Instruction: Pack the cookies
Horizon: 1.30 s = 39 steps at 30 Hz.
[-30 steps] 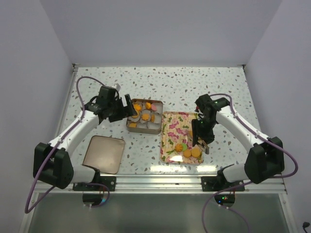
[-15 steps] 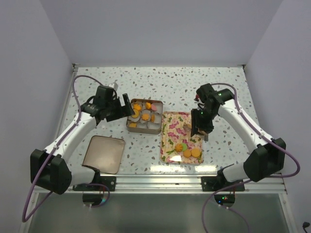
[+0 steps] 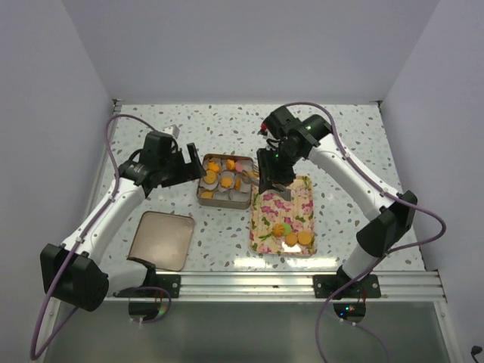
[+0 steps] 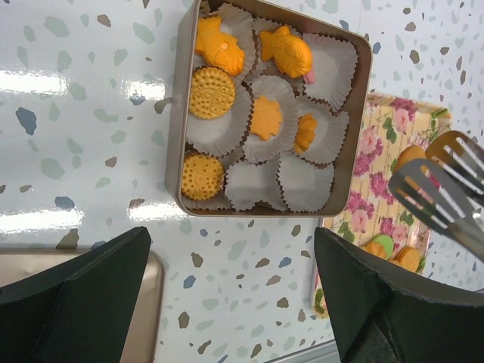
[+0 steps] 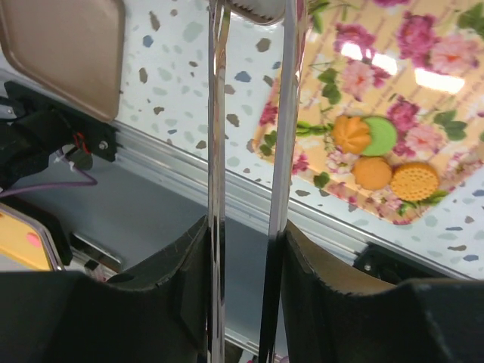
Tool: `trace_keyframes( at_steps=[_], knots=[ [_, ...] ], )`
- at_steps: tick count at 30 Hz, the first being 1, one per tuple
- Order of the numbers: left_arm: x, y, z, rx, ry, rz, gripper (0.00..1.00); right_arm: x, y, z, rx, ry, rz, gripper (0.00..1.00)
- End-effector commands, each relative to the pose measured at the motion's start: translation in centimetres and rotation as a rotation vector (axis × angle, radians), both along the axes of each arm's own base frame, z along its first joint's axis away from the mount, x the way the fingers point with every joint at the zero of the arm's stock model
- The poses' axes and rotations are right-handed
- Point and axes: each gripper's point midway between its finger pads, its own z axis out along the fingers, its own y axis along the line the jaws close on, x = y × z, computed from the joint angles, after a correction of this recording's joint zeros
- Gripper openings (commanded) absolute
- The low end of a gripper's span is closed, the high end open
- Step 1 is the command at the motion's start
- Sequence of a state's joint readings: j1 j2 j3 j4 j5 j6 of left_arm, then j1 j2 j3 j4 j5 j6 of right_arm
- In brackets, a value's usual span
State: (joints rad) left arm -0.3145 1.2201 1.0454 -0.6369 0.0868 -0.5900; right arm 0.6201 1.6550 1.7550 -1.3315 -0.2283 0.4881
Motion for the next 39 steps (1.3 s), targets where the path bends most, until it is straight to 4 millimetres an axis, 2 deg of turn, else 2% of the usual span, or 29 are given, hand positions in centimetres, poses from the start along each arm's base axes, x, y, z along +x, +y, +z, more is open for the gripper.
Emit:
trace_keyframes(
  at_steps=[1,4,8,13,19,25,31,36,39],
  knots=[
    [0.0,0.8,2.2,0.019,-0.063,0.009,0.95,-0.7,2.5,1.3,0.052,0.018,0.018,0.4],
    [-0.3,1.2,2.2,0.031,-0.064,0.012,0.95,-0.9,3.9,0.2,0.047,0.031,0.048,0.39],
    [-0.6,1.7,2.1,0.042,-0.062,0.021,0.95,-1.2,4.7,-1.7,0.033,0.066,0.069,0.38],
    [-0.9,2.0,2.0,0.05,-0.062,0.023,0.95,-1.2,5.4,-3.0,0.022,0.084,0.087,0.38],
    [-0.7,2.2,2.0,0.055,-0.061,0.023,0.96,-1.0,5.5,-4.7,-0.001,0.101,0.093,0.39],
    [-0.5,2.3,1.8,0.065,-0.057,0.019,0.96,-1.3,4.7,-5.8,-0.044,0.111,0.1,0.49],
    [-0.4,2.3,1.9,0.062,-0.059,0.017,0.96,-0.9,4.6,-5.0,-0.049,0.081,0.097,0.52],
    [-0.3,2.4,2.0,0.063,-0.061,0.019,0.96,-0.5,4.4,-2.7,-0.037,0.038,0.092,0.52],
    [-0.3,2.4,2.1,0.063,-0.062,0.019,0.96,-0.9,3.3,-0.8,-0.043,0.002,0.08,0.52]
  ],
)
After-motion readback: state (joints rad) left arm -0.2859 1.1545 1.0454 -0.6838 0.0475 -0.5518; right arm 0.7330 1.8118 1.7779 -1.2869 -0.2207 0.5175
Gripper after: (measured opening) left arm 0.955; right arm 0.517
